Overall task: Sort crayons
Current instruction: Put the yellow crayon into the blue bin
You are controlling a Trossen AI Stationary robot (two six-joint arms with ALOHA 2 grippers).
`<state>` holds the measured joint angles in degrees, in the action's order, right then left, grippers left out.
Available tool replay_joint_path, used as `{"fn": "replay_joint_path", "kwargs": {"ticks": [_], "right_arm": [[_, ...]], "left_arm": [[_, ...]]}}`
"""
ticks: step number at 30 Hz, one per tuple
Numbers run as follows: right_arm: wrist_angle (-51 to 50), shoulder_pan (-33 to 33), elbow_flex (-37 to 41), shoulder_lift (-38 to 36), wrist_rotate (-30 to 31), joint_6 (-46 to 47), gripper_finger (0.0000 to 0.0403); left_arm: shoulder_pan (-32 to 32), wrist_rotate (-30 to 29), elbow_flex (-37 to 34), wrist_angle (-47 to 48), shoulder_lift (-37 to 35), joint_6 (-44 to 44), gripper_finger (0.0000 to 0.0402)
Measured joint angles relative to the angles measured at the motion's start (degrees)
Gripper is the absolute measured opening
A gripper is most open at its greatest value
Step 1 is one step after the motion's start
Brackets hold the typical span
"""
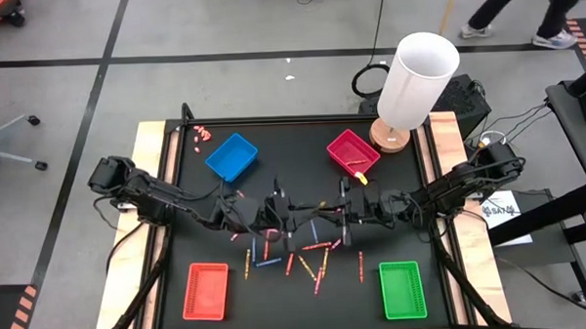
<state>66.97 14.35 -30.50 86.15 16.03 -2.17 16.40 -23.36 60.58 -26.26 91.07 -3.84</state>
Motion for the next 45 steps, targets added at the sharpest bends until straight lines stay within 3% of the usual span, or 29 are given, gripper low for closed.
{"fn": "replay_joint_path", "kwargs": {"ticks": [6, 11, 16, 28, 39, 45], "right_arm": [[-1.25, 0.24, 0.00, -0.07, 0.12, 4.12, 0.0005], [-6.63, 1.83, 0.00, -0.66, 0.13, 6.11, 0.0005], [-11.50, 3.53, 0.02, -0.66, 0.11, 9.15, 0.0005], [-26.11, 4.68, 0.02, -0.66, 0.16, 12.49, 0.0011], [-26.11, 4.96, 0.02, -0.66, 0.22, 11.99, 0.0013], [-26.28, 4.94, 0.02, -0.66, 0.29, 11.51, 0.0013]], "left_arm": [[2.63, -6.72, 0.00, 2.80, 0.00, 0.49, 0.0152], [4.36, -9.92, 0.00, 7.51, 0.00, 6.65, 0.0176], [4.35, -9.89, 0.00, 8.56, 0.54, 13.15, 0.0178], [4.04, -8.71, 0.00, 7.01, 7.99, 18.58, 0.0178], [2.77, -8.16, -0.04, 0.97, 12.74, 18.55, 0.0178], [1.65, -4.41, -0.04, -0.33, 14.29, 18.59, 0.0160]]}}
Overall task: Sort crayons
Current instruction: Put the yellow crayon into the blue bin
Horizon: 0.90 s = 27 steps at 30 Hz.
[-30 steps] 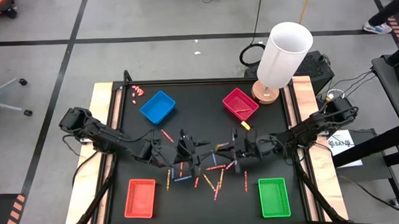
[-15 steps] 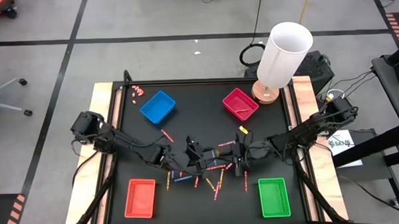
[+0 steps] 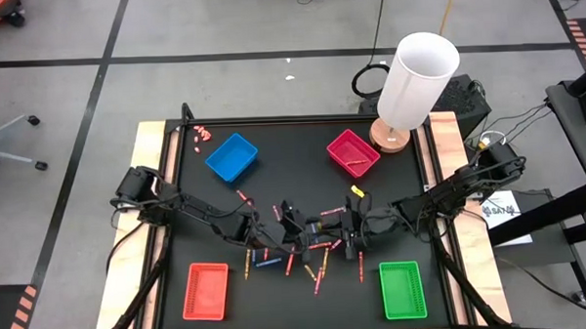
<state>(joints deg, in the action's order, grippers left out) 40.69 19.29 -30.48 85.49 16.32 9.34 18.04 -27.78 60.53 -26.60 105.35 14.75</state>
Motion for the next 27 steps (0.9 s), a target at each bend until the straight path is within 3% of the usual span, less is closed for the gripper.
{"fn": "replay_joint_path", "kwargs": {"ticks": [13, 19, 27], "right_arm": [[-0.28, -0.04, 0.00, 0.00, -0.02, -0.86, 0.0013], [-0.43, -0.04, 0.00, 0.00, 0.04, 0.55, 0.0026], [-1.40, -0.07, 0.00, 0.00, 0.04, 0.90, 0.0118]], "left_arm": [[-0.50, 2.39, 0.00, 0.18, 0.03, -0.42, 0.0012], [-0.46, 2.41, 0.00, 0.20, 0.03, -0.45, 0.0027], [-0.44, 2.50, 0.00, 0.27, 0.03, -0.63, 0.0030]]}}
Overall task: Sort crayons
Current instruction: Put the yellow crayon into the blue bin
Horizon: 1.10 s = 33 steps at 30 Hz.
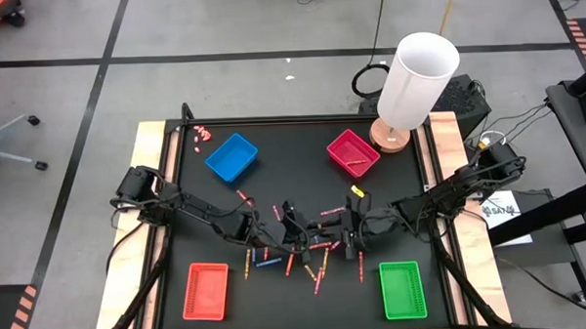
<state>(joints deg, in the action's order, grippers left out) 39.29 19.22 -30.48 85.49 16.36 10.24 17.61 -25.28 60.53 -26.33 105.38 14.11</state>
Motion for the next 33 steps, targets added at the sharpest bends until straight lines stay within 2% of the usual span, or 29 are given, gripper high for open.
{"fn": "replay_joint_path", "kwargs": {"ticks": [6, 10, 13, 20, 25, 29, 33], "right_arm": [[-4.50, 0.00, 0.00, -1.66, 0.00, 0.23, 0.0175], [-10.26, 0.00, 0.02, -4.81, 0.05, 0.15, 0.0193], [-13.11, 0.00, 0.06, -6.60, 0.04, 0.04, 0.0196], [-13.03, 0.00, 0.04, -6.84, 0.02, 0.02, 0.0196], [-13.01, 0.00, 0.04, -6.82, 0.04, 0.02, 0.0196], [-13.01, 0.00, 0.04, -6.82, 0.04, 0.02, 0.0196], [-13.01, 0.00, 0.04, -6.82, 0.04, 0.02, 0.0196]], "left_arm": [[0.00, 0.00, 0.00, 0.55, -2.32, -5.65, 0.0030], [0.42, -0.01, 0.07, 1.79, -5.54, -14.46, 0.0030], [1.00, 0.00, 0.07, 1.11, -7.73, -24.57, 0.0030], [2.47, -0.13, 0.07, 0.49, -11.08, -56.22, 0.0031], [3.08, -0.24, 0.07, -0.78, -11.10, -71.52, 0.0031], [3.10, -0.25, 0.07, -0.72, -11.10, -77.69, 0.0031], [3.04, -0.26, 0.07, -0.59, -11.10, -77.70, 0.0031]]}}
